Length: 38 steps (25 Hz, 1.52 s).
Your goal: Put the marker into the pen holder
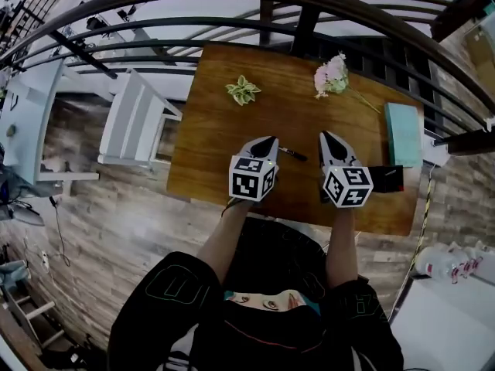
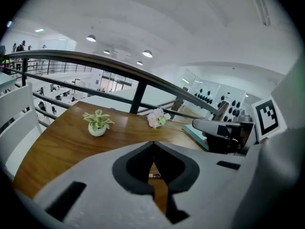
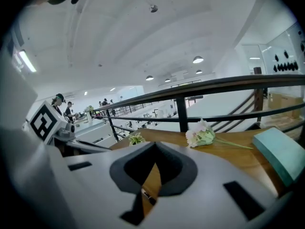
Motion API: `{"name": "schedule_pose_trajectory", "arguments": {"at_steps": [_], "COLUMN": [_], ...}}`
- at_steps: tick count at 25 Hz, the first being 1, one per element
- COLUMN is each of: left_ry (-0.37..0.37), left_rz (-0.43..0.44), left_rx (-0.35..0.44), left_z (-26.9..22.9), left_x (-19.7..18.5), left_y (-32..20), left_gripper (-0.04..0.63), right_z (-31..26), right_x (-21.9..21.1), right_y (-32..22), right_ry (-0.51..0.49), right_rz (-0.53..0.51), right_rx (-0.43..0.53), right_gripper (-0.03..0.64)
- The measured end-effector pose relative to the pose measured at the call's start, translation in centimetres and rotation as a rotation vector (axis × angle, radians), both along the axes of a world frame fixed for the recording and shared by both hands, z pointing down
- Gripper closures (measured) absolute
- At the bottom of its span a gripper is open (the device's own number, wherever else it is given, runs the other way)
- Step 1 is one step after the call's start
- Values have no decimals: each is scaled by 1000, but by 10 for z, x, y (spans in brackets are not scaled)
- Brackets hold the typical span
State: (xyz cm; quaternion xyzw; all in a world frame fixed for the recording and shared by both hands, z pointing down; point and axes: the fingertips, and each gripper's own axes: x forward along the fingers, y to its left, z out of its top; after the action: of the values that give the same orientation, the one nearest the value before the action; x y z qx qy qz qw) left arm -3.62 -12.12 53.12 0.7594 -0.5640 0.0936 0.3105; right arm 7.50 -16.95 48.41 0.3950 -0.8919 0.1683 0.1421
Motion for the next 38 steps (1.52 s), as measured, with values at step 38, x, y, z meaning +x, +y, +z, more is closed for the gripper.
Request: {"name": "schedule_pose_trajectory", "arguments": {"at_steps": [38], "left_ry": [243], "left_rz": [-327], "left_rx": [-104], "left_z": [82], "left_x": [-129], "left_y": [70], "left_gripper": [588], "right_z": [179], "right_x": [-129], "right_y": [48], "right_ry": [923], "right_rz": [-791], "right_rx": [-162], "right_gripper": [560]}}
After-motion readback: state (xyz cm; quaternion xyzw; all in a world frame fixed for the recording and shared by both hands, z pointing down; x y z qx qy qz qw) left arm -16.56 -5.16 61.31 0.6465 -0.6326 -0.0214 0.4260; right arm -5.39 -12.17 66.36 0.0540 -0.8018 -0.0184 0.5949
